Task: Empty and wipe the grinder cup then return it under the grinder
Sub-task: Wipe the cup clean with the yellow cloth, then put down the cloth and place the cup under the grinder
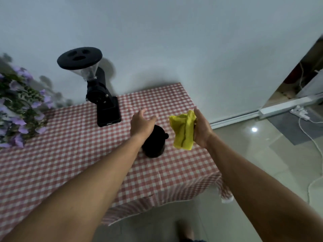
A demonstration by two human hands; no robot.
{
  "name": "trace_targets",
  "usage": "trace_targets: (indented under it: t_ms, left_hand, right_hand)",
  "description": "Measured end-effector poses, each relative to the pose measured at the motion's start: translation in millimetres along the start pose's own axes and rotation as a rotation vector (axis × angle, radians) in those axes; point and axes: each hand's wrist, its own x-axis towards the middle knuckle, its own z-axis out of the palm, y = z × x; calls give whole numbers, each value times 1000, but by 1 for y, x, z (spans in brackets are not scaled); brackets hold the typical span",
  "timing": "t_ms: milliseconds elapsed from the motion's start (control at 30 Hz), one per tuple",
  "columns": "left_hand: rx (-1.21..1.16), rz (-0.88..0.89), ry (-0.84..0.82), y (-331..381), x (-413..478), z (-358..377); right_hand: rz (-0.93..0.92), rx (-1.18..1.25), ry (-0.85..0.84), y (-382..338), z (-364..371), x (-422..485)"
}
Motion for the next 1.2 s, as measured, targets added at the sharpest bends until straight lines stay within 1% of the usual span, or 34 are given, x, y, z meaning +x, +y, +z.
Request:
trace_targets:
  t_ms: [67, 100, 167, 200, 267, 367, 467, 533, 633, 700, 767, 833, 967, 1100, 1200]
  left_hand:
    - [-34, 71, -175, 23, -4, 6]
    - [-60, 84, -283, 32, -7, 10]
    - [-111, 53, -475, 45, -14, 18]
    - [-139, 8, -550, 51, -19, 21]
    - [-184, -62, -654, 56, -27, 26]
    - [-251, -37, -775, 53, -30, 33]
    - [-301, -24, -885, 52, -38, 39]
    - [-308, -5, -916, 56, -46, 43]
    - [-339, 9, -901, 61, -55, 48]
    - [-338, 25, -833, 62, -58, 53]
    - [-346, 43, -746, 62, -59, 60]
    - [-369, 46, -682, 61, -58, 69]
    - [-383, 10, -540, 50, -55, 96]
    - [-433, -134, -417, 29, -57, 126]
    - [-426, -246, -354, 15, -64, 147]
  right_hand:
    - [-30, -77, -79, -10, 1, -16]
    - [-62, -138, -83, -13, 1, -23]
    - [-138, -223, -14, -19, 2, -36]
    - [-156, -218, 18, -23, 1, -43]
    - [-145, -138, 39, -29, -3, -58]
    - [-147, 9, 44, -38, -12, -81]
    - [-187, 34, 99, -42, -27, -104]
    - [-195, 4, 117, -45, -35, -114]
    - [-205, -112, 201, -49, -45, -117]
    - [-233, -242, 261, -50, -56, -111]
    - [-300, -405, 286, -49, -73, -99]
    - [-322, -494, 272, -44, -89, -88]
    - [-268, -543, 223, -32, -122, -65]
    - [-159, -580, 160, -19, -150, -41]
    - [-71, -661, 111, -7, -165, -22]
